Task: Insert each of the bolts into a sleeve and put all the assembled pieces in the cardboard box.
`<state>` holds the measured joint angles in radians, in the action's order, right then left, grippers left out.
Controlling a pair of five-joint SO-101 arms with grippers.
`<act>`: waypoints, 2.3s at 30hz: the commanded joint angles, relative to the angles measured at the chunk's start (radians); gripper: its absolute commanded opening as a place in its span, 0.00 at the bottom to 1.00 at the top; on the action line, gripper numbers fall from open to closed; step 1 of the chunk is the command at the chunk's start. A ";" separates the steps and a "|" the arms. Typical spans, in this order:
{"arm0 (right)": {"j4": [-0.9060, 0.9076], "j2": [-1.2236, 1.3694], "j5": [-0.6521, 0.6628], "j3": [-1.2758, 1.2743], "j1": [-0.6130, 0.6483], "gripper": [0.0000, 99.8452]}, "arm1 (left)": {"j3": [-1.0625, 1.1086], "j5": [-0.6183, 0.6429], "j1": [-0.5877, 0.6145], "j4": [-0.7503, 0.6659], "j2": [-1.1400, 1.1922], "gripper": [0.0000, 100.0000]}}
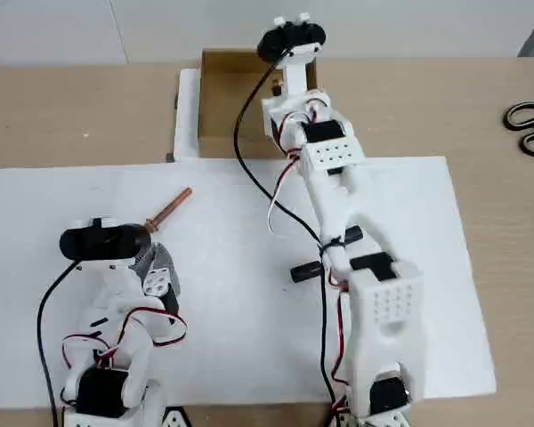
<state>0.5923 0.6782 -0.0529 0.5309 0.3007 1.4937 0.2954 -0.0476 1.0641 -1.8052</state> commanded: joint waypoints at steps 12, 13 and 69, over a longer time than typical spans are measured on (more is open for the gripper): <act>0.061 0.162 -0.006 0.307 -0.008 0.01 | -0.010 0.000 0.005 0.018 -0.005 0.01; 0.076 0.159 -0.005 0.308 -0.010 0.01 | -0.010 0.000 0.005 0.020 -0.005 0.01; 1.138 -0.618 -0.390 -0.216 0.035 0.10 | -0.048 0.000 0.000 0.015 -0.008 0.01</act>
<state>1.7231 0.1227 -0.3598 0.3851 0.3314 1.4906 0.2954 -0.0476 1.0825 -1.8052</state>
